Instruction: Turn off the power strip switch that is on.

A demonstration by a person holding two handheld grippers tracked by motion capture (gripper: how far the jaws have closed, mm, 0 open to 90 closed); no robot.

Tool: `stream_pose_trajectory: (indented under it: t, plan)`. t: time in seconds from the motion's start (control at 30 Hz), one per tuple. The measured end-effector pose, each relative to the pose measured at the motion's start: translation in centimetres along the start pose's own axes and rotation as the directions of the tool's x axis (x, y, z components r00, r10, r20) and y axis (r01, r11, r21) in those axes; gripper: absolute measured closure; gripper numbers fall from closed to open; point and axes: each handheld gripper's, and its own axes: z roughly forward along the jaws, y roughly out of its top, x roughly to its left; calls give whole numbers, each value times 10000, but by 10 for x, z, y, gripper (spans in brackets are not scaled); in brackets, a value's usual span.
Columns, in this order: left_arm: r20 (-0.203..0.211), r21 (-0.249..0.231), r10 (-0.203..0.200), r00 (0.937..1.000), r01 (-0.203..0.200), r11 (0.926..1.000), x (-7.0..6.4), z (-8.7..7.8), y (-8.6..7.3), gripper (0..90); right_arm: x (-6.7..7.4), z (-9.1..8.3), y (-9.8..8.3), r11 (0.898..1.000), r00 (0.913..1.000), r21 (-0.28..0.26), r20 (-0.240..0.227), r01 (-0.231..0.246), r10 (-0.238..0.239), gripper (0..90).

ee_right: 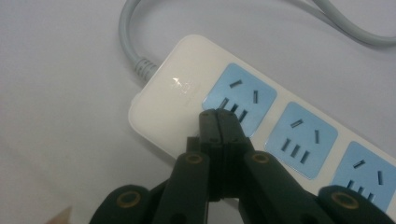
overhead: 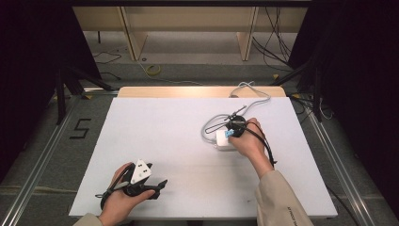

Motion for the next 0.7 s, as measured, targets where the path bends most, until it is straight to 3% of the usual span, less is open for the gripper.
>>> stream_pose_trajectory:
  t: [0.7]
  plan:
    - [-33,-52,27,10000,-27,10000,-1,0,0,219,4,2,1,10000,9997,47,256,-27,26,900]
